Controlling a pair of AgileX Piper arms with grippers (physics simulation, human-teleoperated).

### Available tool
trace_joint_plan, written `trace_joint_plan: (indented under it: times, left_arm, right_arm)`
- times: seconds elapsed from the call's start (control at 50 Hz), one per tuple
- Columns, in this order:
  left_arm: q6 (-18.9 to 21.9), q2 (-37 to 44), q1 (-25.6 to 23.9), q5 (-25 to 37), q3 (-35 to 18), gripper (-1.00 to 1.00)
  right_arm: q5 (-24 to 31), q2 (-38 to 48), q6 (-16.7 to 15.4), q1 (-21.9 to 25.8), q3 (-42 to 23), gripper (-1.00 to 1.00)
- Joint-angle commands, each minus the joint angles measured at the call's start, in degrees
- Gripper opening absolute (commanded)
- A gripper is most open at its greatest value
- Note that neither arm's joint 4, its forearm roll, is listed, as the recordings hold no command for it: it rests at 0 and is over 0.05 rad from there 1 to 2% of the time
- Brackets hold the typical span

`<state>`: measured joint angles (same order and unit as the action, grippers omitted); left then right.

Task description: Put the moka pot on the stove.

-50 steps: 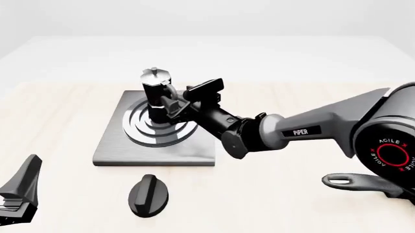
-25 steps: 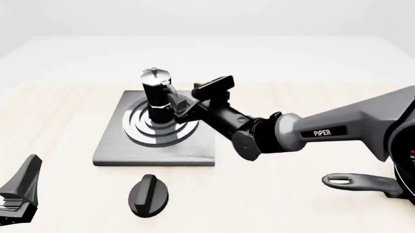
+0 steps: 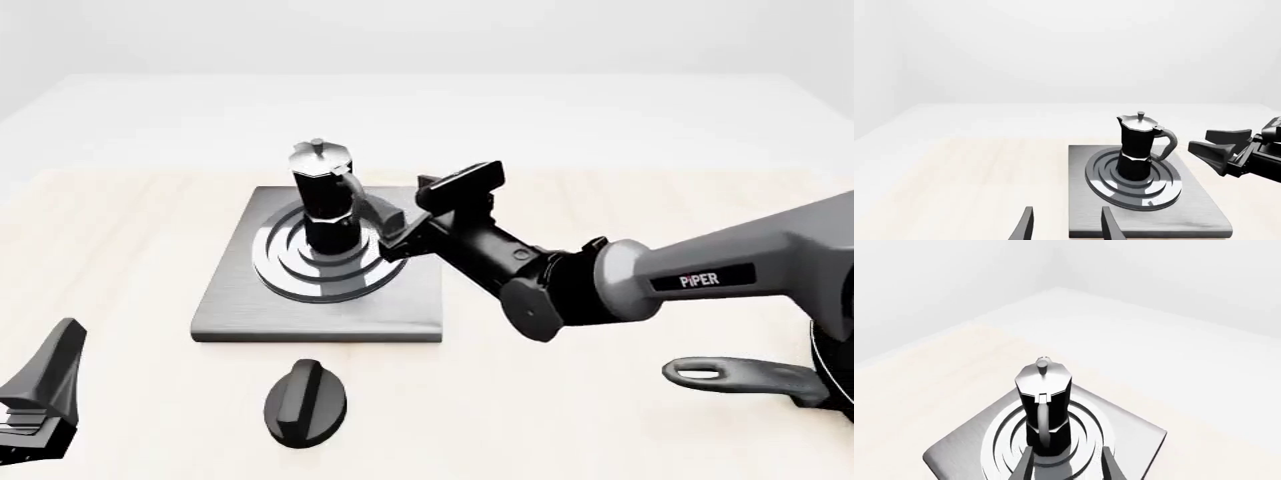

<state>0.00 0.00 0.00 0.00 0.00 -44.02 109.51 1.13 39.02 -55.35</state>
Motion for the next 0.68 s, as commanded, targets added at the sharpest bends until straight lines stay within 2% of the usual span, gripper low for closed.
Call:
trace_joint_plan:
  times: [0.02, 0.68]
  left_arm:
    - [0.0, 0.0, 0.0, 0.0, 0.0, 1.0]
    - [0.0, 0.0, 0.0, 0.0, 0.0, 1.0]
  right_arm:
    - [-1.41, -1.17, -0.09, -0.96, 3.3, 1.0]
    - [-3.94, -2.16, 0.12, -5.66, 7.76, 1.0]
